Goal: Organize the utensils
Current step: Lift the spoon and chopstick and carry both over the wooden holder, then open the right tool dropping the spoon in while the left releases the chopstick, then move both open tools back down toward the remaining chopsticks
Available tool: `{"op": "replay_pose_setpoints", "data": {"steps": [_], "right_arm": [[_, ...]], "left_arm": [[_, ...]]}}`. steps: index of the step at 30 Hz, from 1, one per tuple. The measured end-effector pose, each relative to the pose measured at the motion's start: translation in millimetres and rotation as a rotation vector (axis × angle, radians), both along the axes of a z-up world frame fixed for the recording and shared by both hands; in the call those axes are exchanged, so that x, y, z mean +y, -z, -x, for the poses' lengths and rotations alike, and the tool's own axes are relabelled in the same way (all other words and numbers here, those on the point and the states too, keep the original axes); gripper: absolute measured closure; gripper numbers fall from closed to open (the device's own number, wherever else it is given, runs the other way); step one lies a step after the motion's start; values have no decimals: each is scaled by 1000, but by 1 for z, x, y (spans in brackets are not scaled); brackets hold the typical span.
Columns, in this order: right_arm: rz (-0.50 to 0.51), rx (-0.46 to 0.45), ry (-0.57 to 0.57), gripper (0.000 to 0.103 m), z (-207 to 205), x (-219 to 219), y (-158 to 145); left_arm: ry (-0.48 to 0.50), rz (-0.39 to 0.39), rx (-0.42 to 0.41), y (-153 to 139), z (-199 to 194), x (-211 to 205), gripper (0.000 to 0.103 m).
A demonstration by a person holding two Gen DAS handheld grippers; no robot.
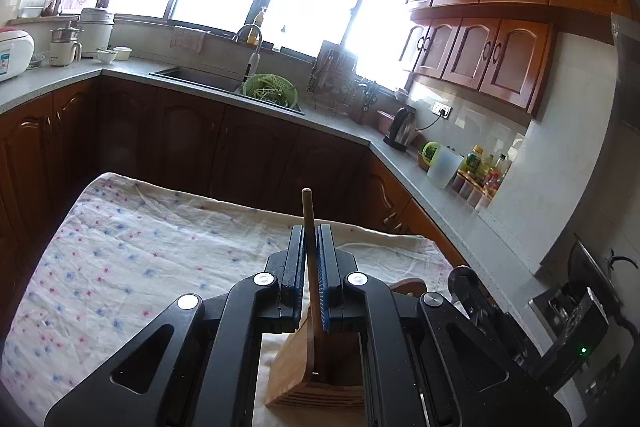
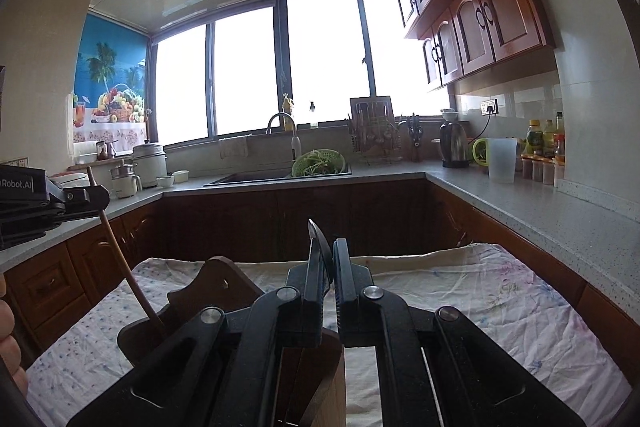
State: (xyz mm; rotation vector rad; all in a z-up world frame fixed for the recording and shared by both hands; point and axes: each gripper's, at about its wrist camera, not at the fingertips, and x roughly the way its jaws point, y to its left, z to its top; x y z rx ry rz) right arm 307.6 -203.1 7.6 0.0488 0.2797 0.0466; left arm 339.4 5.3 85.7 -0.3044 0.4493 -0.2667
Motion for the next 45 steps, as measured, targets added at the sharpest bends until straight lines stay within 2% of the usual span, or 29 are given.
{"op": "replay_pose_setpoints", "data": {"steps": [9, 21, 24, 25, 26, 27, 28, 29, 30, 31, 32, 33, 35, 40, 45], "right_arm": [[-22, 94, -45, 99, 1, -9, 13], [-31, 134, -57, 99, -3, -12, 11], [-56, 152, -74, 94, -3, -14, 9], [-68, 156, -76, 93, -2, -15, 8], [-78, 161, -76, 88, -1, -16, 7], [-92, 167, -81, 82, 0, -18, 5], [-105, 173, -78, 68, 1, -20, 4], [-117, 176, -72, 55, 4, -23, 2], [-132, 175, -72, 52, 7, -25, 0], [-150, 172, -74, 52, 12, -28, -3], [-167, 173, -75, 47, 16, -30, -5], [-184, 178, -80, 41, 21, -33, -7], [-205, 186, -80, 17, 31, -38, -11], [-270, 226, -97, 12, 65, -52, -13], [-258, 266, -94, 11, 103, -59, -12]], "left_arm": [[7, -50, 3, 2, 3, -8, 97], [0, -77, 22, 2, -1, -10, 96], [-6, -72, 35, 3, 0, -8, 87], [-10, -68, 34, 2, 2, -7, 76], [-21, -65, 32, 2, 5, -4, 59], [-36, -61, 29, 1, 9, -1, 50], [-44, -53, 23, 0, 14, 2, 40], [-50, -43, 20, 0, 18, 5, 37], [-58, -37, 22, 0, 22, 9, 37], [-68, -39, 32, 0, 26, 12, 31], [-81, -43, 42, 1, 30, 16, 22], [-96, -46, 48, 2, 35, 19, 19], [-120, -55, 65, 5, 46, 27, 11], [-141, -62, 106, 17, 80, 44, 10], [-141, -76, 128, 29, 120, 53, 10]]}}
